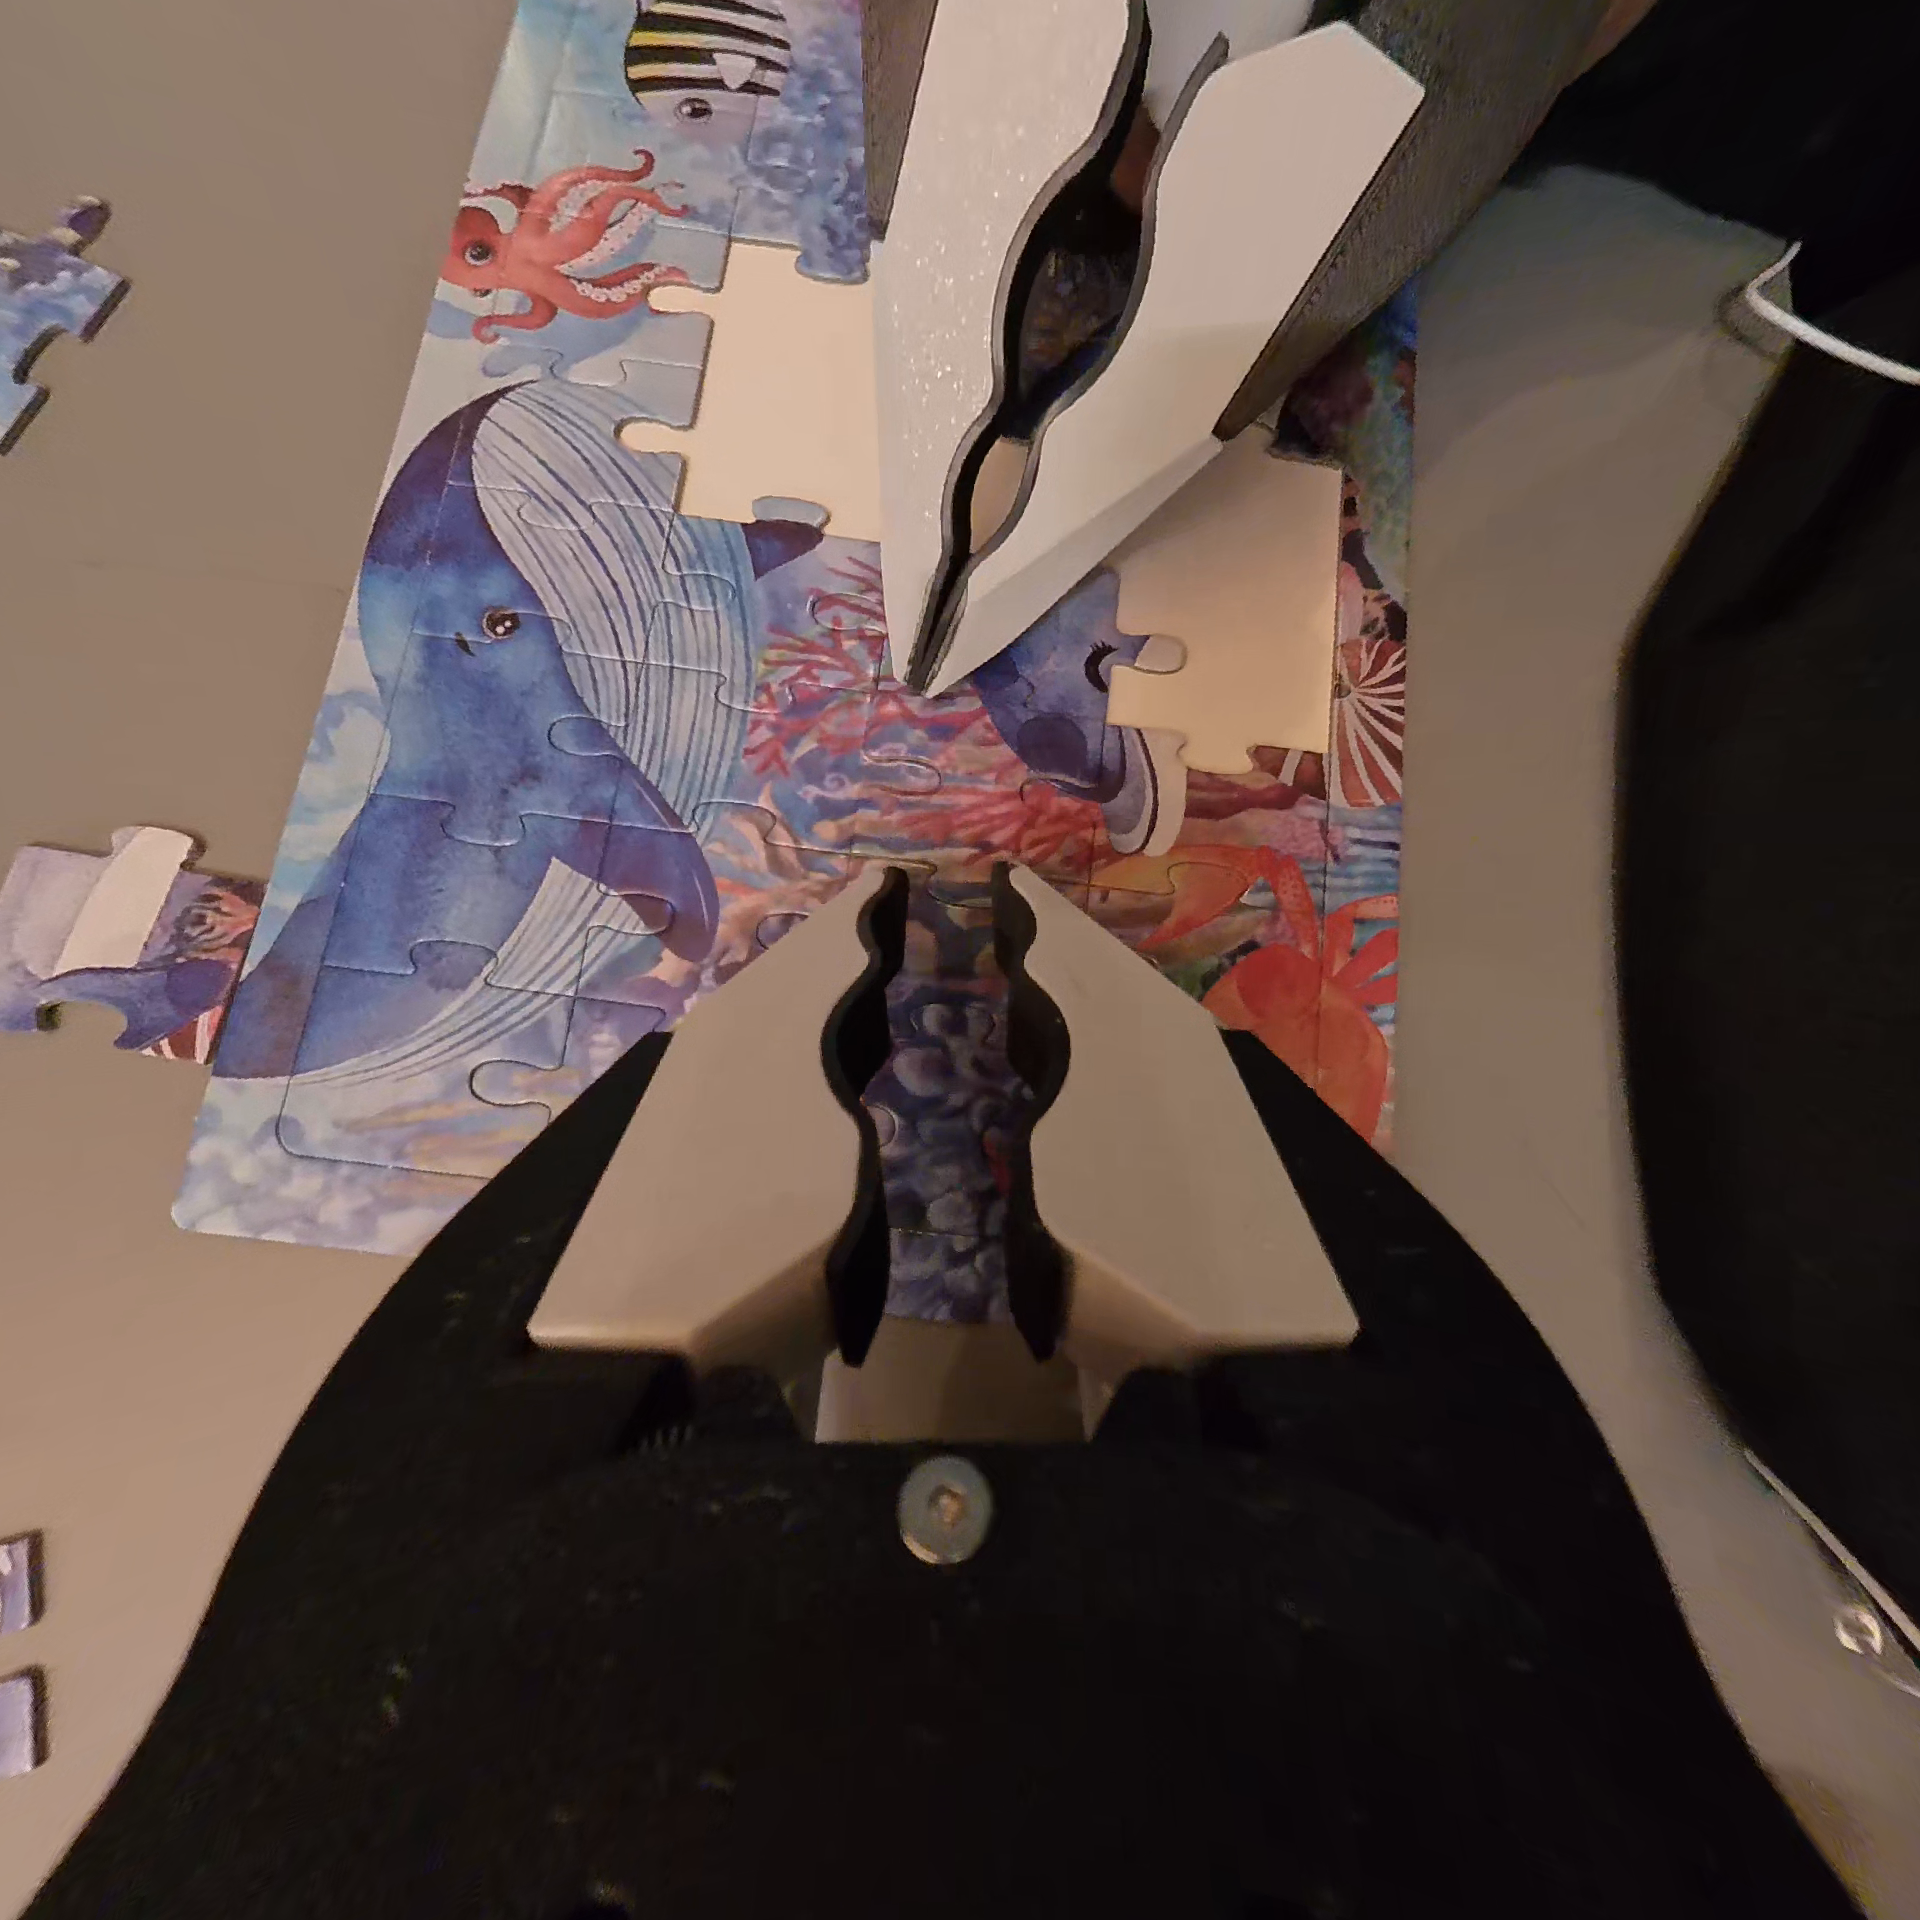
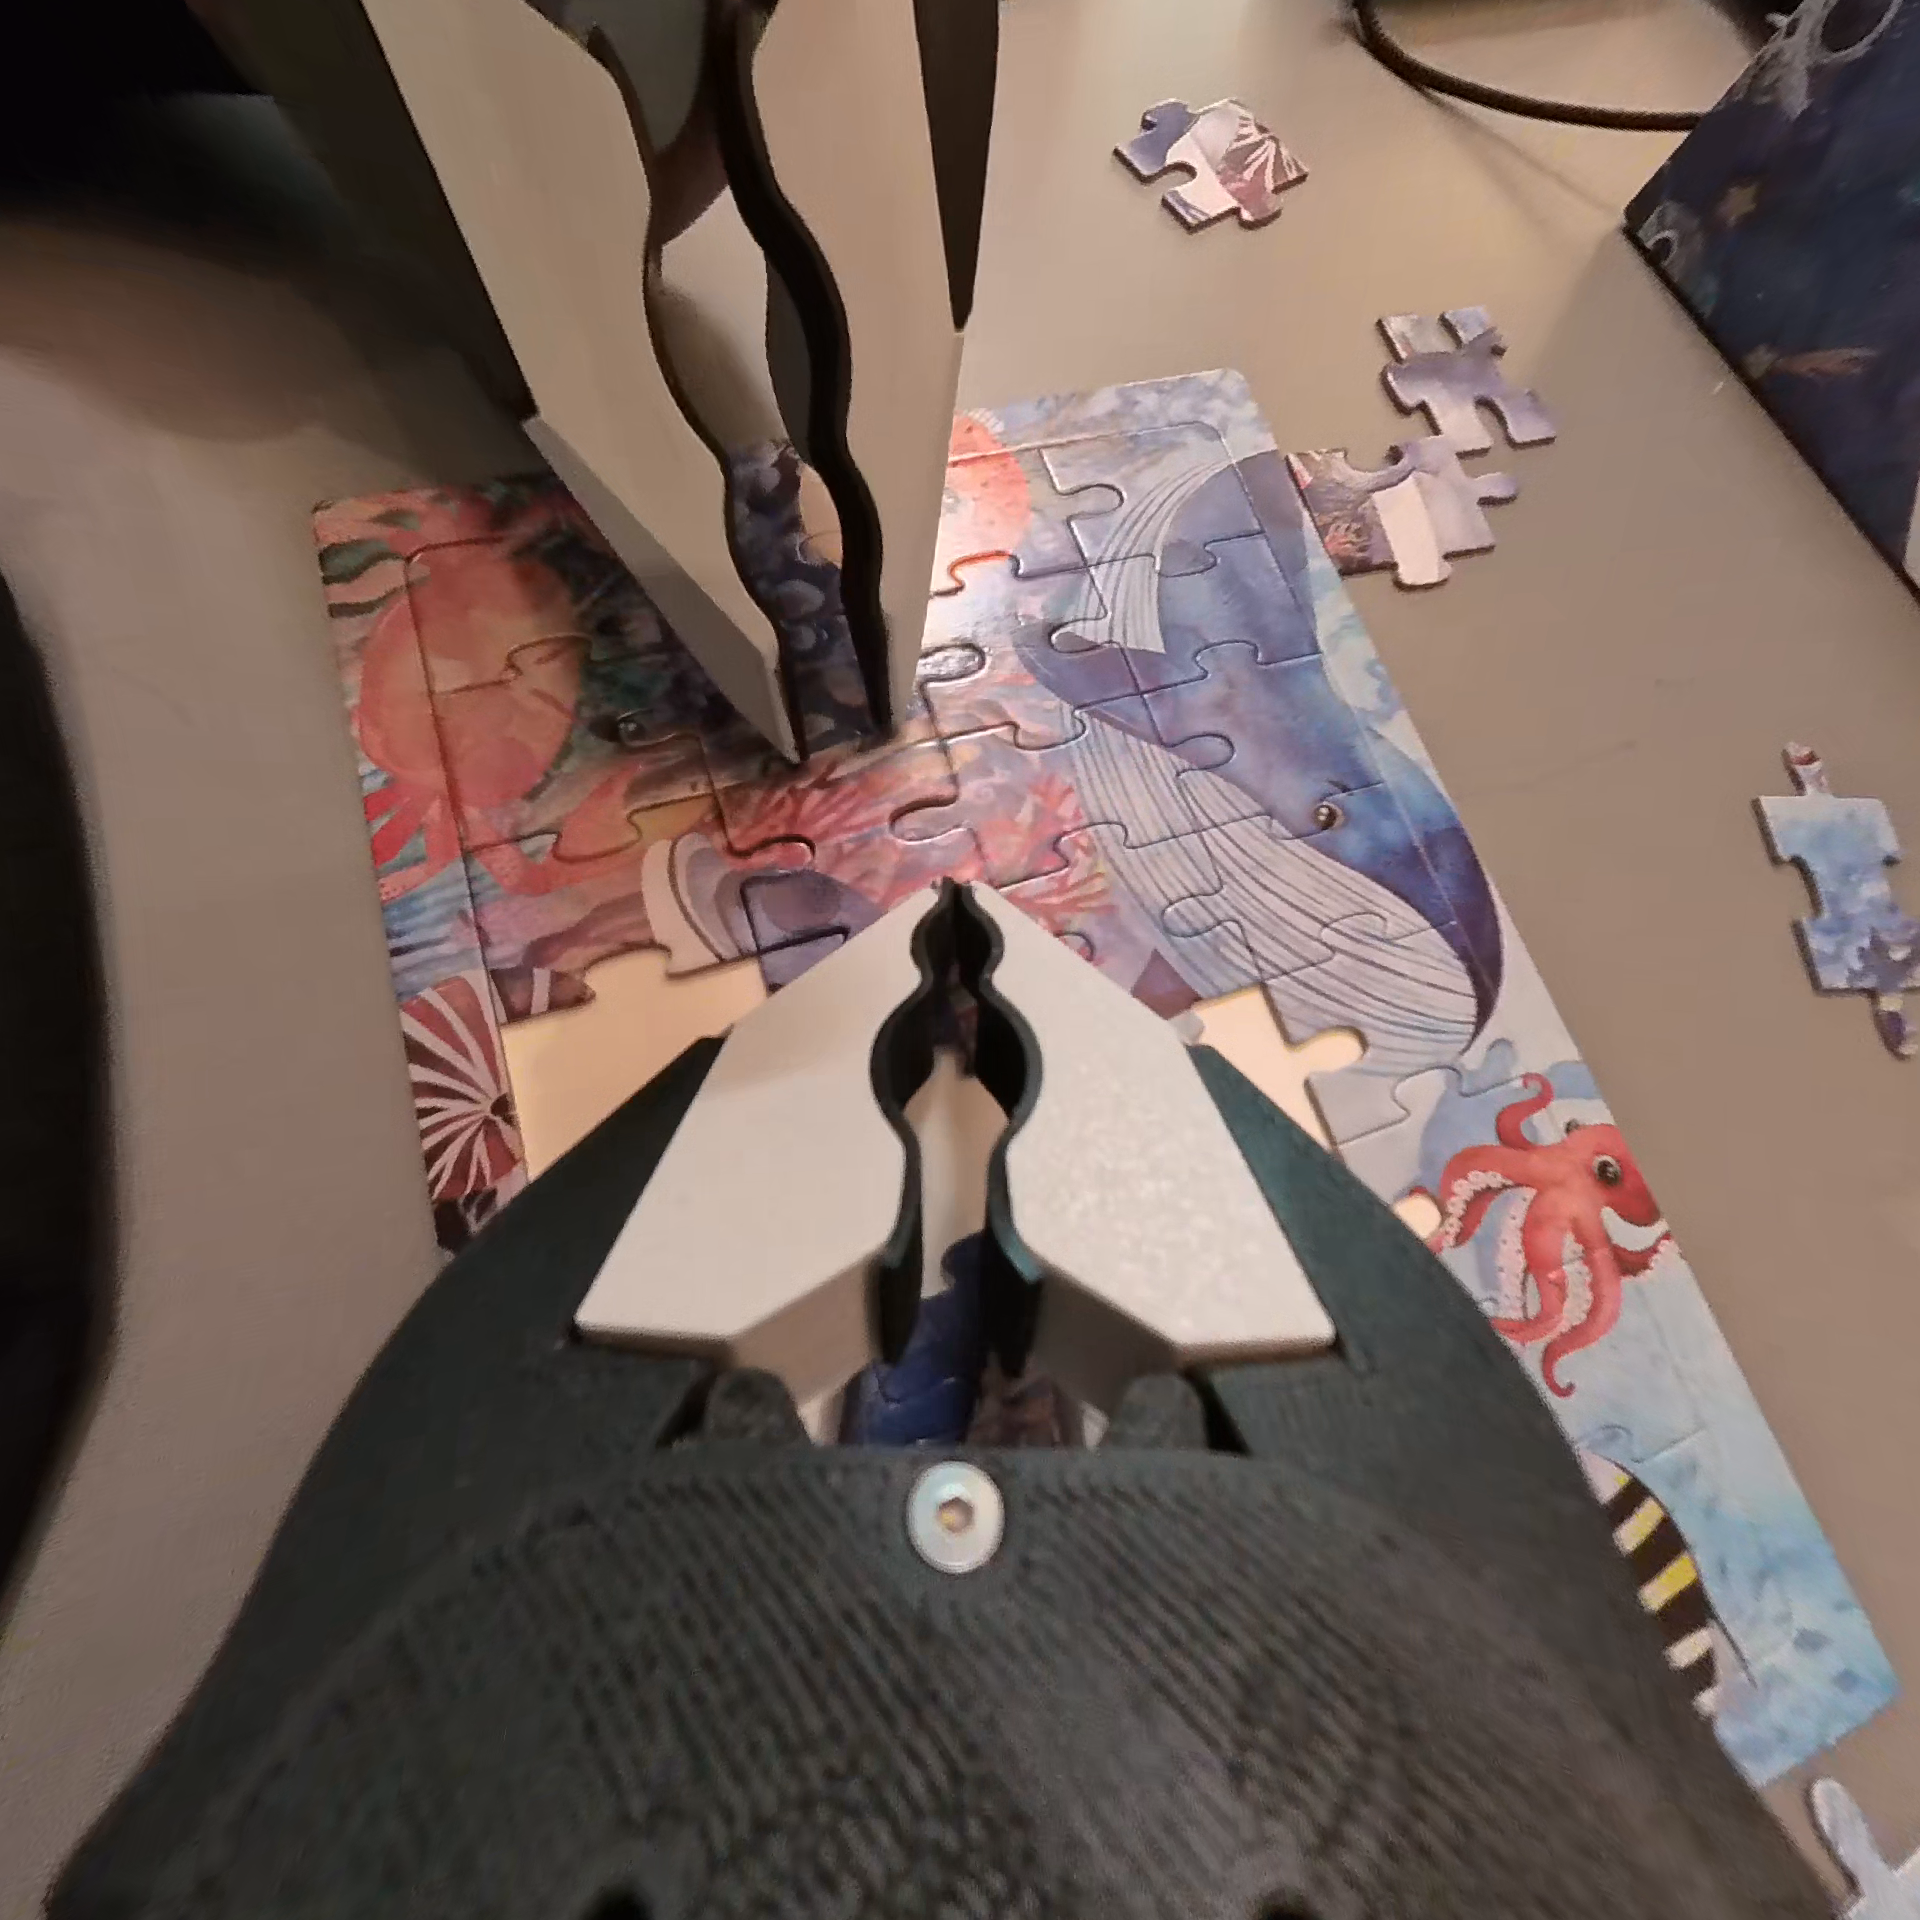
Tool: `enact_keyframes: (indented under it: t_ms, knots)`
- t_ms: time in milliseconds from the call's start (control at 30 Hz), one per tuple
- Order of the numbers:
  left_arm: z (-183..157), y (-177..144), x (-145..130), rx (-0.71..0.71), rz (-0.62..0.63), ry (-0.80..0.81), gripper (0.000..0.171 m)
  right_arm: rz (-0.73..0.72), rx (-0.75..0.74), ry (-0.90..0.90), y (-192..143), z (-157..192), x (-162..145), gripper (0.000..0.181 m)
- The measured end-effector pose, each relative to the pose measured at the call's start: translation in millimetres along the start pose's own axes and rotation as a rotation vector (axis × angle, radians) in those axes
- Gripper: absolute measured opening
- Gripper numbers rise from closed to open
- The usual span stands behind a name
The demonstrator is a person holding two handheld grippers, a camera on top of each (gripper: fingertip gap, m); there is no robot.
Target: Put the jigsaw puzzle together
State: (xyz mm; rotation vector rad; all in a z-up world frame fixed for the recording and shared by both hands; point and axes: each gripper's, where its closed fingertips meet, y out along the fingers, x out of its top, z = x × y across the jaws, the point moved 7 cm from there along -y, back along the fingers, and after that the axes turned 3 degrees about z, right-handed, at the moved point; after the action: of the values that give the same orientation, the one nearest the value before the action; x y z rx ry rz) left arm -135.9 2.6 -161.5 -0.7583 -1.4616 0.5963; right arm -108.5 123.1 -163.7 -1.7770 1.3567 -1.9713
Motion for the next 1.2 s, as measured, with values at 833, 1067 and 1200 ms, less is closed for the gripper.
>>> enact_keyframes:
  t_ms: [833,1067,1200]
  knots:
    - [-3,8,5,0.036,-0.010,0.000,0.000,-0.067,0.082,0.025,-2,8,8,0.000]
    - [-6,2,8,0.015,-0.037,0.013,0.000,-0.077,0.134,0.032,-4,11,8,0.000]
    - [-10,6,5,-0.032,-0.003,0.003,0.000,-0.002,0.213,0.026,2,17,3,0.000]
